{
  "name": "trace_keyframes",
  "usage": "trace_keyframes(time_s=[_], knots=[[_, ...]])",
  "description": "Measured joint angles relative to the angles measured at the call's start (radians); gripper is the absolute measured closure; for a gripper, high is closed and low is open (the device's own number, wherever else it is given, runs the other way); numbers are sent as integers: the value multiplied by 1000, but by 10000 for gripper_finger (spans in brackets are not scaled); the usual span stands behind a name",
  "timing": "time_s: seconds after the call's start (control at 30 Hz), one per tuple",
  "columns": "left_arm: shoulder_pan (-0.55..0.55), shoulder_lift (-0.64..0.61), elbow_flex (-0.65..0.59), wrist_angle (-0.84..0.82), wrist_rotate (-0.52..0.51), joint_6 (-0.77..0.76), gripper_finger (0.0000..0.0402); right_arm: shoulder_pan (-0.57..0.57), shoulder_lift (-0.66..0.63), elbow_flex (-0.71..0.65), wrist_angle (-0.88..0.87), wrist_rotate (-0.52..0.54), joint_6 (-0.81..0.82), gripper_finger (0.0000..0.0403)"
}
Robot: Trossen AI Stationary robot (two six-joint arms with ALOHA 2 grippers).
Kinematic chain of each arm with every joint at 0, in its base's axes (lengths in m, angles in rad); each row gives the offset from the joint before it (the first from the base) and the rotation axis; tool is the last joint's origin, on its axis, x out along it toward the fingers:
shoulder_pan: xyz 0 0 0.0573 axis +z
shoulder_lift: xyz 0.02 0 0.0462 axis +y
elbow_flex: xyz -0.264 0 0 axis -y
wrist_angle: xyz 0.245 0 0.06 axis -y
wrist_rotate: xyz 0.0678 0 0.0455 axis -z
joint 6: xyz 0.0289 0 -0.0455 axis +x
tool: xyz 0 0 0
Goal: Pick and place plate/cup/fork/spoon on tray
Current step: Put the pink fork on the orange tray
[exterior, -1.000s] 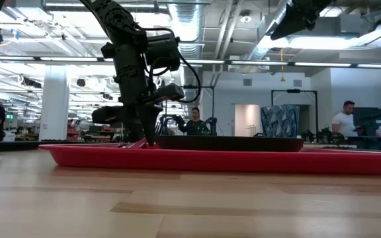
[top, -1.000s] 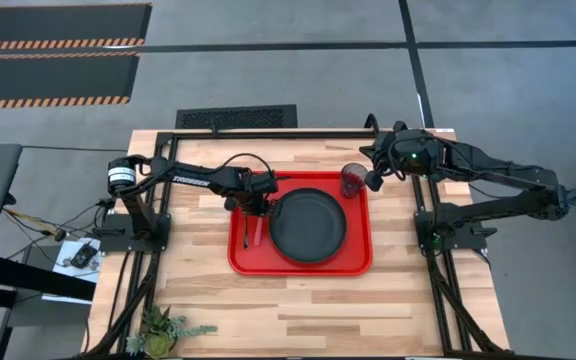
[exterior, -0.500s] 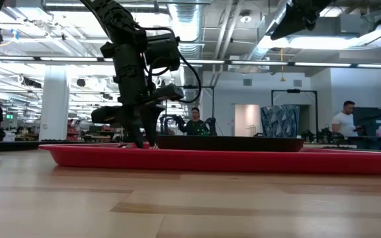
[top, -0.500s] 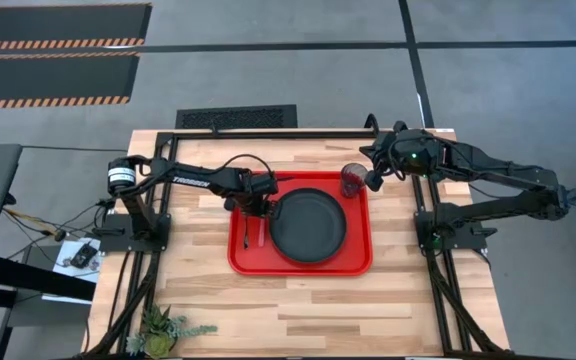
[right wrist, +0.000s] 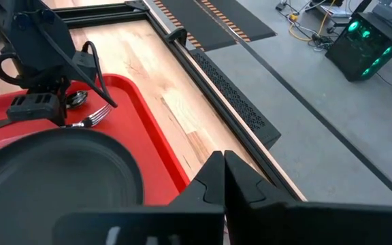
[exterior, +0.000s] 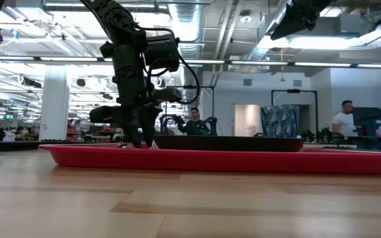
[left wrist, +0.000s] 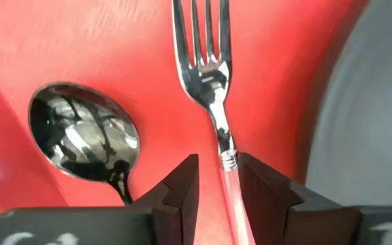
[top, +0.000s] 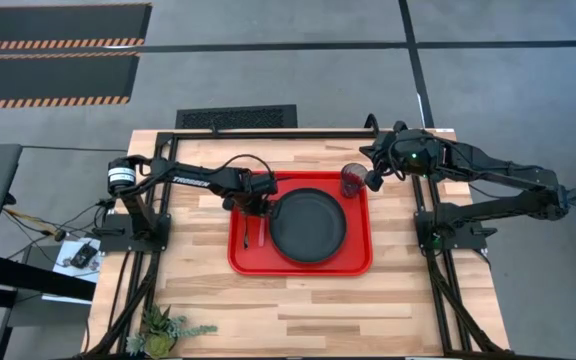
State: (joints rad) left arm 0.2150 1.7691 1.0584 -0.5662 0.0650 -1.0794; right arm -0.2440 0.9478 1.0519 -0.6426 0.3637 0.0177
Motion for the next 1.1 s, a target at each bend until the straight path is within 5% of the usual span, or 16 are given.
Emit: trace_keyframes(time_s=[1.1], knots=[[-34,0,0,27,-119,-30,314,0,0,0,1,0,-3,392]])
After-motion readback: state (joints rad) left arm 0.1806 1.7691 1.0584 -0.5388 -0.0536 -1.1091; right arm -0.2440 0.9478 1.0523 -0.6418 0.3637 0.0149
